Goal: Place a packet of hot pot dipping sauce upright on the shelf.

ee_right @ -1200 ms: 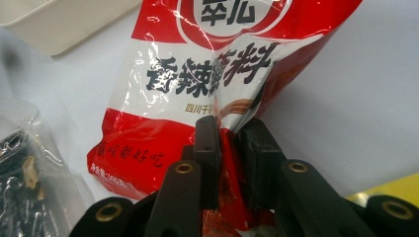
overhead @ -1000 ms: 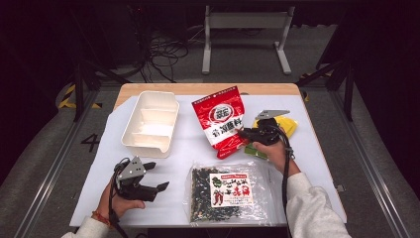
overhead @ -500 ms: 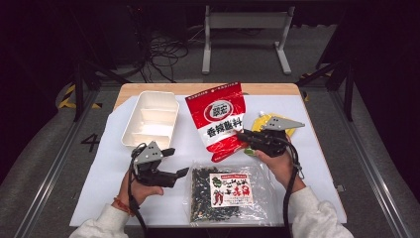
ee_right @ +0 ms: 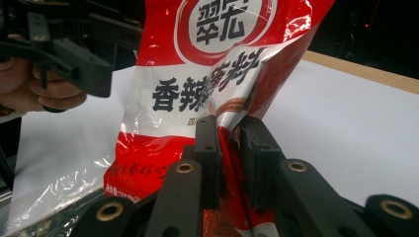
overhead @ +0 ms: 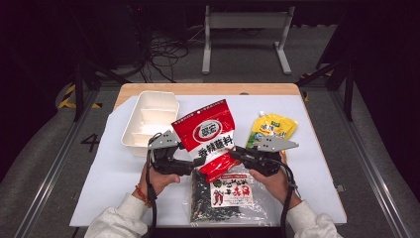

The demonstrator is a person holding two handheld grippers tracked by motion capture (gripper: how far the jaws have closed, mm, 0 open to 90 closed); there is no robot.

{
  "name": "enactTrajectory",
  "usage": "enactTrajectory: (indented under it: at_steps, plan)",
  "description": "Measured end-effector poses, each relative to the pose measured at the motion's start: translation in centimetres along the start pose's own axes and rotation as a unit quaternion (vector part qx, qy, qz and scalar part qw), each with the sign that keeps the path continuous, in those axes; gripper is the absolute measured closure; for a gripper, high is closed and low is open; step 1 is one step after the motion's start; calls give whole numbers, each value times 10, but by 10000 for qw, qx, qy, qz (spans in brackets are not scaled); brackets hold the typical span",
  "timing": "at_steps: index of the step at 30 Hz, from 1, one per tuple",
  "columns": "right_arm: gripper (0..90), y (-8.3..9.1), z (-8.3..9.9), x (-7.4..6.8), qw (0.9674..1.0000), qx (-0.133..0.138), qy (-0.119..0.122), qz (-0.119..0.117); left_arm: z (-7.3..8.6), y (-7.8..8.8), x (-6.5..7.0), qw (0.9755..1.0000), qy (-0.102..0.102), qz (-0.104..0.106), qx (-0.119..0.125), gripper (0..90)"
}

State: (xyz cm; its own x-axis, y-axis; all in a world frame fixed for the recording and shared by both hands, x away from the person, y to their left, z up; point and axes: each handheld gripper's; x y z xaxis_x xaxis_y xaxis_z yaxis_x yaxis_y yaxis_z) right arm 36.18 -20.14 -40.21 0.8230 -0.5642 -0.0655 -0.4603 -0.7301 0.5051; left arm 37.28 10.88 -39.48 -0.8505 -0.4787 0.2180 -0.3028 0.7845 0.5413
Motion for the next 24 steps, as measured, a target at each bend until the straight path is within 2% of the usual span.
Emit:
enactTrajectory:
  at_steps: [4,6,7,8,10,12,14,15,16,20,22,24]
  plan:
    - [784,-6,3,-2,9999,0,10,-139,-1,-4,1,9999,-136,-24,15,404]
    - [780,-9,4,-6,9999,-24,71,-153,-2,-3,1,9996,-274,-100,31,605]
    - [779,-10,4,-7,9998,-36,99,-160,-1,-2,2,9990,-405,-160,74,720]
    - [778,-10,4,-7,9998,-20,103,-195,-2,0,1,9985,-501,-206,98,790]
    - [778,-12,2,-8,9997,2,119,-213,-1,6,-1,9981,-529,-245,210,880]
    - [772,-13,0,-11,9996,-20,178,-220,0,11,-2,9980,-545,-181,272,898]
    - [754,-15,-2,-16,9995,-79,265,-167,-2,16,-1,9970,-675,-216,319,899]
    - [735,-16,-3,-17,9994,-122,290,-150,-2,18,1,9967,-743,-163,299,899]
    - [705,-17,-3,-18,9994,-133,309,-123,-3,19,2,9956,-868,-260,249,899]
    - [655,-16,-3,-18,9996,-106,249,-96,-2,21,1,9951,-911,-314,243,899]
    - [586,-12,-4,-16,9997,-108,224,-75,-2,23,0,9955,-857,-271,292,900]
    - [564,-7,-4,-14,9998,-103,163,-90,-2,26,1,9951,-906,-290,277,900]
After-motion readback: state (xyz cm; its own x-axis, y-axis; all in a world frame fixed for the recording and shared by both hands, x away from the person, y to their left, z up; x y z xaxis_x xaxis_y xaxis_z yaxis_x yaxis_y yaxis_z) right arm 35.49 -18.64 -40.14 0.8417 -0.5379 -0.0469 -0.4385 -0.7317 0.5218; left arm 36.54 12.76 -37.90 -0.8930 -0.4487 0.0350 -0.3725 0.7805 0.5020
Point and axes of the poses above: each handheld gripper's, and its own axes: y roughly backward along the jaws, z roughly out of its underside, x roughly to its right, and after that the axes turned 11 degrees about -x, right-handed
